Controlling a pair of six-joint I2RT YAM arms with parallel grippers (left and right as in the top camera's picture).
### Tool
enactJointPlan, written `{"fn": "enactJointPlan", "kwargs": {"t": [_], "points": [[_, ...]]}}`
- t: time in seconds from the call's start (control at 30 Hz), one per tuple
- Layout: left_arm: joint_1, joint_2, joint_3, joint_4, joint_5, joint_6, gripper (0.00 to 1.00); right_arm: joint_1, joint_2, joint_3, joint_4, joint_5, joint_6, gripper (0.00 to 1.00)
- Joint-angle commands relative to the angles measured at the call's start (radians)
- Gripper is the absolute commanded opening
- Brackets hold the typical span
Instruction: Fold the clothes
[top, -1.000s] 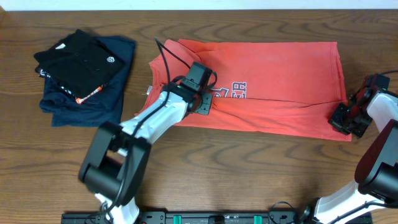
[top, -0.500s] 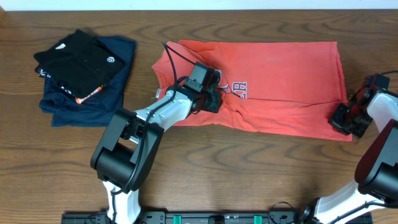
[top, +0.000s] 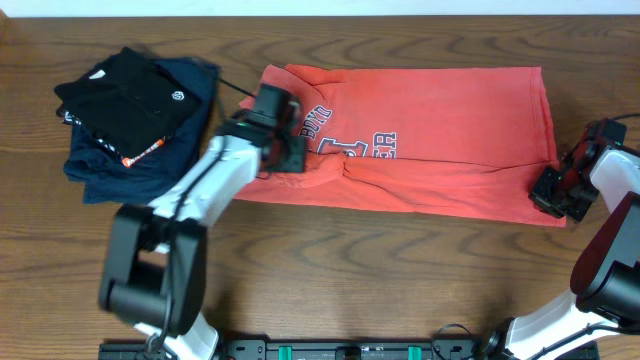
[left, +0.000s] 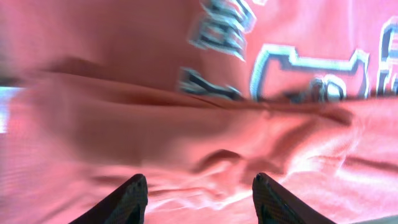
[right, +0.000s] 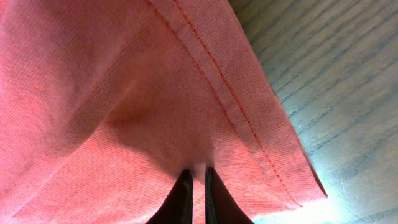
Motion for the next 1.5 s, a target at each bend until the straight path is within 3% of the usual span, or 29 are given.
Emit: {"fn": "enactJointPlan", "kwargs": {"t": [0.0, 0.43, 0.7, 0.93, 1.03, 1.2, 1.47], "points": [[0.043, -0.011, -0.002, -0.012, -0.032, 0.006, 0.57, -0.003, -0.017, -0.006, -0.001, 0.005, -0.003, 0.08], [0.126, 0.195, -0.002, -0.104, -0.031, 0.006, 0.56, -0.003, -0.017, -0.009, 0.037, 0.006, -0.028, 0.06], [0.126, 0.226, -0.002, -0.321, -0.019, -0.035, 0.57, -0.016, -0.017, -0.043, -0.038, 0.158, -0.034, 0.06], [0.125, 0.226, -0.002, -0.524, -0.02, -0.066, 0.56, -0.083, -0.017, -0.082, -0.051, 0.178, 0.009, 0.02], [0.125, 0.226, -0.002, -0.555, -0.02, -0.066, 0.57, -0.1, -0.021, -0.082, -0.052, 0.108, 0.006, 0.01], [0.125, 0.226, -0.002, -0.551, -0.02, -0.066, 0.57, -0.1, -0.077, -0.06, -0.055, -0.138, -0.125, 0.04], [0.125, 0.226, -0.002, -0.537, -0.02, -0.066, 0.57, -0.098, -0.224, -0.045, 0.069, -0.185, -0.135, 0.06]]}}
